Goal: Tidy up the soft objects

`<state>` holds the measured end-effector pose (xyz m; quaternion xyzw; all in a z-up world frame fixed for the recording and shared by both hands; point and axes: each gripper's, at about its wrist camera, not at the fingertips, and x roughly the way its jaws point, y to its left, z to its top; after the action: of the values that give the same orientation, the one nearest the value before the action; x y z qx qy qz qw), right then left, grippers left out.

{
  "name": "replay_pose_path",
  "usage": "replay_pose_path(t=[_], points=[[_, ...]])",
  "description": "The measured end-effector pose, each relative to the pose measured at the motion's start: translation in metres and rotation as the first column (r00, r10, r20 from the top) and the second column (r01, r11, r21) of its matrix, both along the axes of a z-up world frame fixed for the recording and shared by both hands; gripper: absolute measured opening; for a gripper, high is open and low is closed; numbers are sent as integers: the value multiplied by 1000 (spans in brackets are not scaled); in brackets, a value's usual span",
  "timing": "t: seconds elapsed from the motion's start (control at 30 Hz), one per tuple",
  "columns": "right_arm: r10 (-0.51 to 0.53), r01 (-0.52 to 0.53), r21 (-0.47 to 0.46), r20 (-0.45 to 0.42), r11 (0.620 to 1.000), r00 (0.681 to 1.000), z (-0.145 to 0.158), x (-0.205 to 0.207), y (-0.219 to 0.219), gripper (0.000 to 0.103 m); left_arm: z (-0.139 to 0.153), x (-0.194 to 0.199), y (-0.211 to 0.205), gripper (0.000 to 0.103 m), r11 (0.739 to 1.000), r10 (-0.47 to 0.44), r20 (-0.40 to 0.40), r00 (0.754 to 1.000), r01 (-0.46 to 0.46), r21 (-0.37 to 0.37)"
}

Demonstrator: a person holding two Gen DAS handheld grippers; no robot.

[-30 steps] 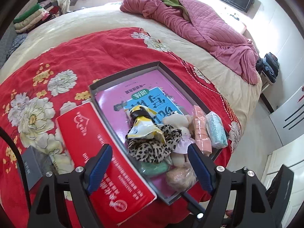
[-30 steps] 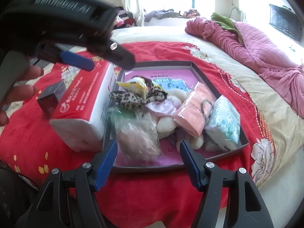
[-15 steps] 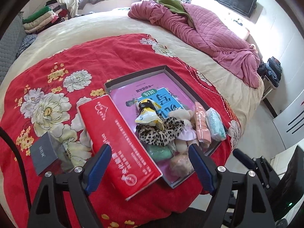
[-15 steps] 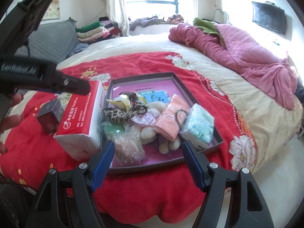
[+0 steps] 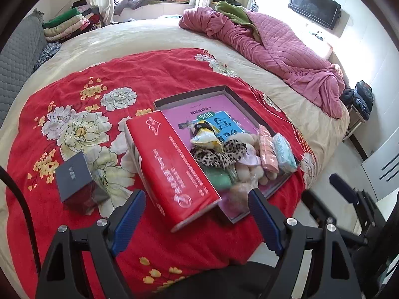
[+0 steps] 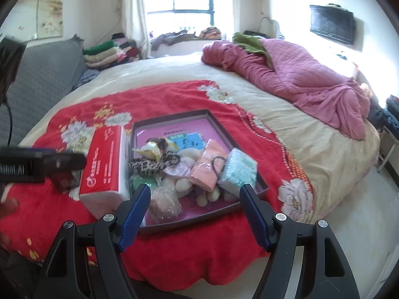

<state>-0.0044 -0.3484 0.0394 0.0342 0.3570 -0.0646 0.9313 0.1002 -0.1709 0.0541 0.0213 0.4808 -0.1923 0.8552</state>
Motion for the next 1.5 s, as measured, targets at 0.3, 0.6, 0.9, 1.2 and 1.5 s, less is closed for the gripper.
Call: replay_pose_path(t=[0.3, 0.6, 0.9, 1.2, 1.5], points=[[-75, 74, 63, 9, 995, 997, 26, -20, 0, 75, 6, -30, 11, 84, 1000, 18, 34, 999, -18, 19], [-103, 103, 28, 15, 994, 995, 36, -44, 25, 75, 6, -50, 23, 84, 999, 32, 52, 998, -33, 31], [-167, 167, 3, -2, 986, 986, 40, -65, 32, 75, 8, -69, 23, 84, 998, 22, 66, 998, -25, 50], [-188, 188, 8, -8, 982, 982, 41, -80, 31, 75, 5, -80, 28, 84, 997, 18, 76, 997, -24, 70], [-167, 168, 18, -39, 986, 985, 34, -82, 39, 75, -2, -90, 32, 84, 996, 11, 66, 998, -17, 93]])
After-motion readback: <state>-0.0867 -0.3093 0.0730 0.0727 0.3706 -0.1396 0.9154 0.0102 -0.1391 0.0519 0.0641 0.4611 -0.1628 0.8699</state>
